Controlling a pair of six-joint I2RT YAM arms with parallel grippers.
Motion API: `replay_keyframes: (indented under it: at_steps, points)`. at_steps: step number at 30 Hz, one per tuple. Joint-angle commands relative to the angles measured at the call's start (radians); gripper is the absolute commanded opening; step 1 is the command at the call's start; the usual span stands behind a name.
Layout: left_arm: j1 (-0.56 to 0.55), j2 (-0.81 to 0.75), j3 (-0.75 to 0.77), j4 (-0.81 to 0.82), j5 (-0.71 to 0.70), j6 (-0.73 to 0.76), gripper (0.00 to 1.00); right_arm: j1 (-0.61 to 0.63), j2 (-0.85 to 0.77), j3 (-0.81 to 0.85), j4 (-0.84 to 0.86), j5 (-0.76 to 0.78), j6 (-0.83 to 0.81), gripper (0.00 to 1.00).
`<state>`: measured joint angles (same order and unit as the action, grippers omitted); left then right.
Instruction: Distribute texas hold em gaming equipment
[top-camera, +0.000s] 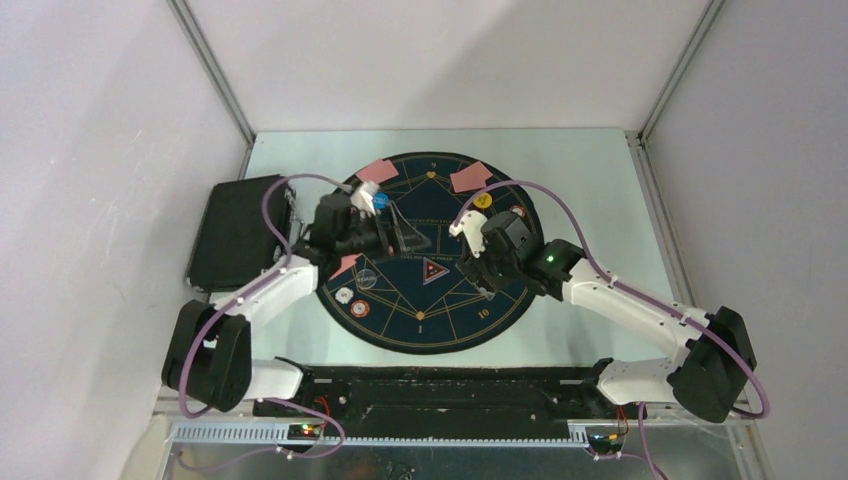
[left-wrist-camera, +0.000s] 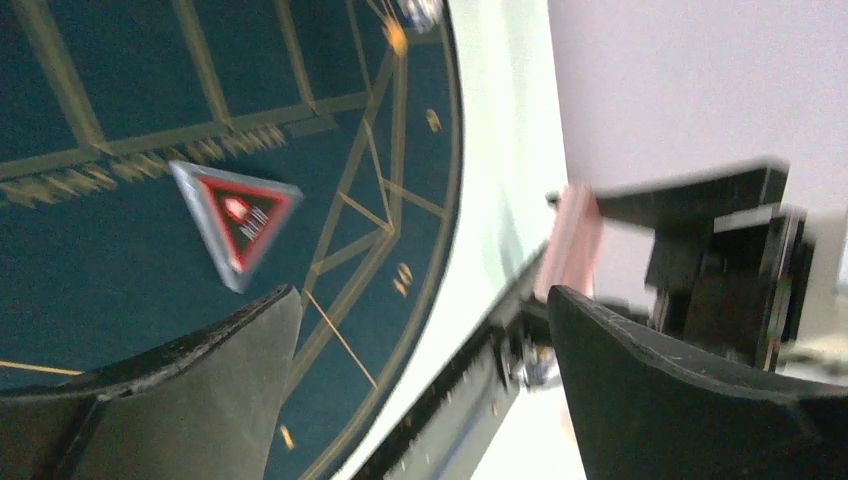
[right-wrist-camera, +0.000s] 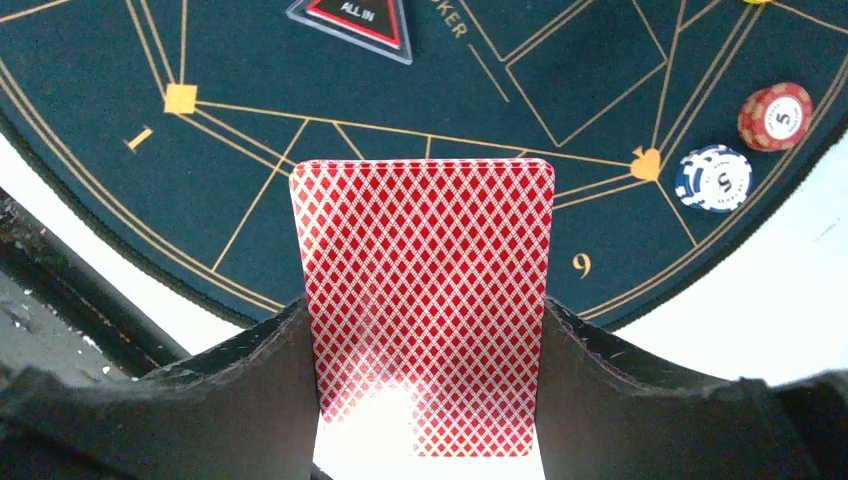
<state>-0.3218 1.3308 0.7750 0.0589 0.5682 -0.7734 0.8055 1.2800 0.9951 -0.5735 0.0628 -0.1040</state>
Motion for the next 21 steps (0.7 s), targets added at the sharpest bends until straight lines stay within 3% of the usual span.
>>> replay_keyframes:
  at_steps: [1,10,21]
  points:
    - [-0.105,-0.062,-0.065,0.157,0.16,0.024,1.0,0.023,0.001,0.013,-0.002,-0.048,-0.042,0.0]
    - [-0.173,0.02,-0.132,0.49,0.25,-0.169,1.0,0.049,0.025,0.021,-0.025,-0.096,-0.058,0.0]
    - [-0.241,0.145,-0.012,0.251,0.205,-0.02,1.0,0.053,0.021,0.031,-0.02,-0.11,-0.043,0.0]
